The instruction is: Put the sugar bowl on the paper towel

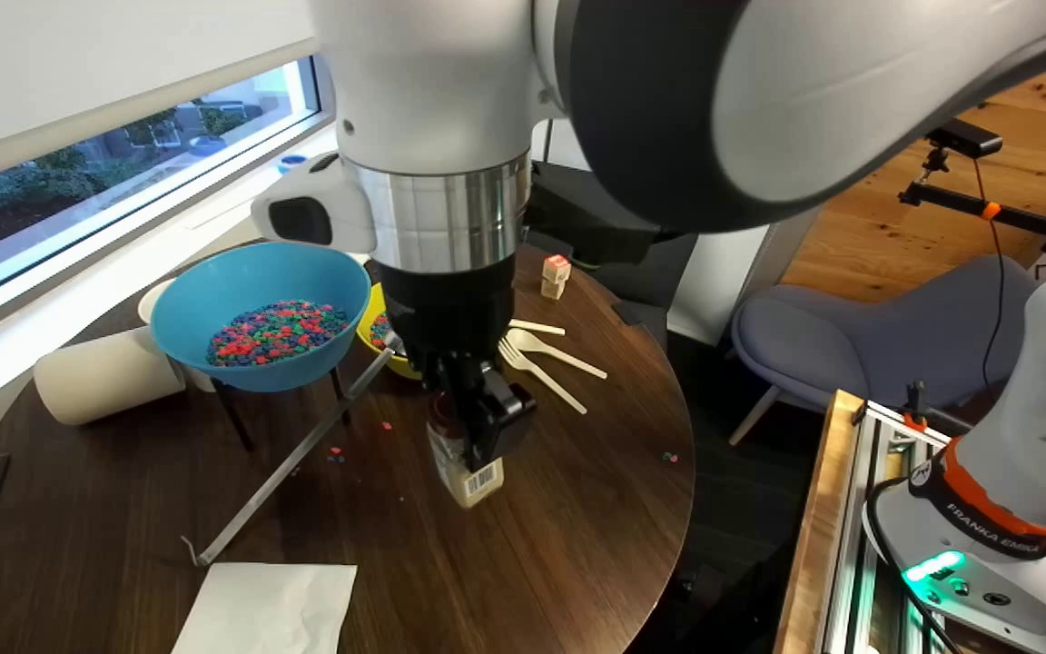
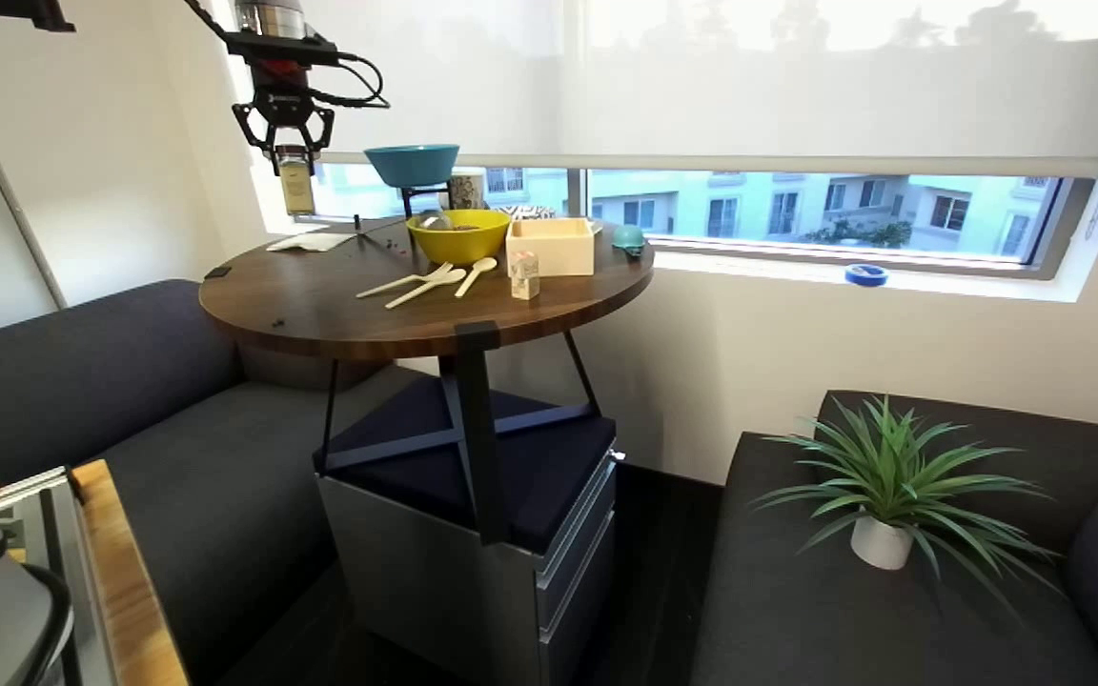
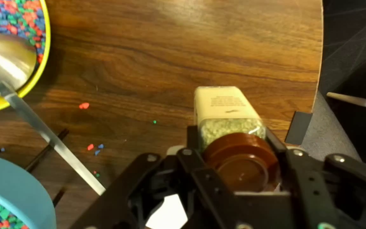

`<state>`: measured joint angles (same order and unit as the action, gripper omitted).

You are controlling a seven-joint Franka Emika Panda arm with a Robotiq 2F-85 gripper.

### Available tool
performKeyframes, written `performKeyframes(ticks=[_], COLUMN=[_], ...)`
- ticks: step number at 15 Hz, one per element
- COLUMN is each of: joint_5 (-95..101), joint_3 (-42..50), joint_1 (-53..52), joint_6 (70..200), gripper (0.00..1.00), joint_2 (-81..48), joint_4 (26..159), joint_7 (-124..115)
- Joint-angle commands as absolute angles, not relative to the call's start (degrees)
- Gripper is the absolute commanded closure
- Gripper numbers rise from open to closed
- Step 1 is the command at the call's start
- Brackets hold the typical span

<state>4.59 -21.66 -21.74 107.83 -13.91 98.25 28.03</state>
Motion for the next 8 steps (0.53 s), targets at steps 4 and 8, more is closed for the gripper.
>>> performKeyframes(ticks=[4,8], joint_5=[7.11,8.84], joint_3=[-22.1,-22.06], joint_1=[-24.13,-26.39], joint_6=[112.72,111.9], gripper=[0.77,0.77], joint_2=[-23.16,-28.63], joint_4=[90.2,84.6], joint_7=[27.84,28.06])
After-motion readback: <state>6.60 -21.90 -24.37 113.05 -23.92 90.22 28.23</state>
